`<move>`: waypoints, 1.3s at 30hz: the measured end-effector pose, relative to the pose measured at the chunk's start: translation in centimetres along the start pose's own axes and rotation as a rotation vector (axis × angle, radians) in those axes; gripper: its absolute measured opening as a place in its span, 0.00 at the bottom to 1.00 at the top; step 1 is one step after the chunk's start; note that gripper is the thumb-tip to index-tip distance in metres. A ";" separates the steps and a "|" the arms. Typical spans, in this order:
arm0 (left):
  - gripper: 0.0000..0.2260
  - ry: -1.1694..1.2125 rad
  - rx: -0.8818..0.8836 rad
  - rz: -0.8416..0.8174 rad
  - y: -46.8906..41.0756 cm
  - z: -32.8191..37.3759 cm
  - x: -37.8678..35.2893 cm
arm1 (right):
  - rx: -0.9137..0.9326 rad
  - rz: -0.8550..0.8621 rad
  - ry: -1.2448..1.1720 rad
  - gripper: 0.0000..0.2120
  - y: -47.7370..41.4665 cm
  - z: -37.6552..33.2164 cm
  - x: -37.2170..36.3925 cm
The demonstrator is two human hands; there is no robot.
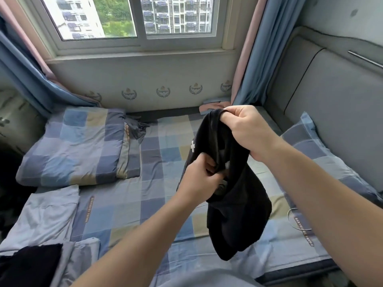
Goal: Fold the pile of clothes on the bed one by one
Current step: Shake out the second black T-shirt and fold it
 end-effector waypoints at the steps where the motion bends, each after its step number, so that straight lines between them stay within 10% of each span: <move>1: 0.06 -0.076 0.041 -0.023 -0.4 -0.8 -0.4 | 0.000 0.028 -0.025 0.15 -0.1 0.0 0.2; 8: 0.10 0.169 0.296 -0.012 -2.5 -3.5 2.0 | -0.040 0.362 0.128 0.15 -0.4 3.5 6.6; 14: 0.09 0.382 0.156 0.104 -4.7 0.4 5.3 | -0.391 0.038 0.421 0.06 1.3 9.8 7.2; 18: 0.08 0.196 0.011 0.036 -5.2 3.4 6.0 | -0.062 -0.103 0.354 0.25 2.4 8.3 0.4; 22: 0.06 0.047 -0.101 0.069 -5.1 4.4 9.1 | 0.036 0.018 0.373 0.04 1.0 7.0 -4.8; 30: 0.10 -0.666 -0.187 0.175 -4.4 0.2 20.3 | 0.127 -0.034 0.324 0.13 -3.4 2.8 -3.4; 39: 0.15 -0.668 -0.042 0.104 -3.9 -0.7 23.4 | 0.194 -0.206 0.536 0.02 -4.8 0.2 -1.7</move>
Point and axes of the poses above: each hand's wrist, its own y-axis away from the middle knuckle, its own x-axis out of the back of the hand, z = x × y, the point moved 2 cm from there along -y, towards the middle knuckle, and after that the axes turned 8 degrees about -x, right-handed, at the moved point
